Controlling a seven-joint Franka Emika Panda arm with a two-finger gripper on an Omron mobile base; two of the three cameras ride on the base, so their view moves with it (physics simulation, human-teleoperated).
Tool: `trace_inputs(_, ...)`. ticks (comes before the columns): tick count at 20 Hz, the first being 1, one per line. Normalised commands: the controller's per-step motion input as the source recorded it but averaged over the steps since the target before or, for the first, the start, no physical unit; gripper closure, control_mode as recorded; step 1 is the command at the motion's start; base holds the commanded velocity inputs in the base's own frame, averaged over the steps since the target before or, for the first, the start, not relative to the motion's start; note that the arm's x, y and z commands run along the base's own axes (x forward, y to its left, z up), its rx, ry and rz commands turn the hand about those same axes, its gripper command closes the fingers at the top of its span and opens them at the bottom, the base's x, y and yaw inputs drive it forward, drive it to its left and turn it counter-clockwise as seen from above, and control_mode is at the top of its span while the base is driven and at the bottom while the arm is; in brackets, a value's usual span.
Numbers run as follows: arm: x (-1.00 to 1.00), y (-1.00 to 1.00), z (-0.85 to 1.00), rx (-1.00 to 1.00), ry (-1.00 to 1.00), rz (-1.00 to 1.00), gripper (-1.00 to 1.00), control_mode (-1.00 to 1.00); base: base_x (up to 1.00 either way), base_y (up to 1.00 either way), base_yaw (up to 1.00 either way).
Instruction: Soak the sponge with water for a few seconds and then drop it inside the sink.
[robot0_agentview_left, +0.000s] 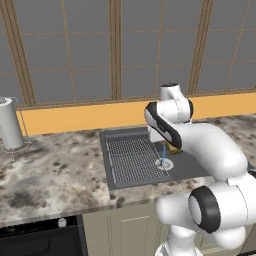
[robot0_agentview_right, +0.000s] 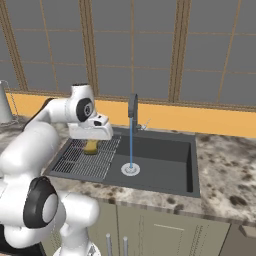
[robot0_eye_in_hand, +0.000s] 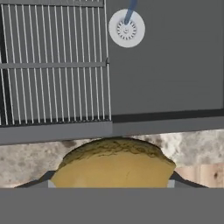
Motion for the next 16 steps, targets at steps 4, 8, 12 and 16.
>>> trace_inputs(4, 0.06, -0.36, 0.0, -0.07, -0.12, 0.0, 1.0, -1.0, 0.0, 0.0, 0.0)
trace_inputs(8, 0.22, -0.08, 0.0, -0.07, -0.07, -0.04, 1.0, -1.0, 0.0, 0.0, 0.0)
trace_inputs(12, 0.19, 0.0, 0.0, -0.03, -0.07, -0.12, 1.0, -1.0, 0.0, 0.0, 0.0)
trace_inputs(16, 0.18, -0.01, -0.01, -0.01, -0.1, -0.18, 1.0, -1.0, 0.0, 0.0, 0.0)
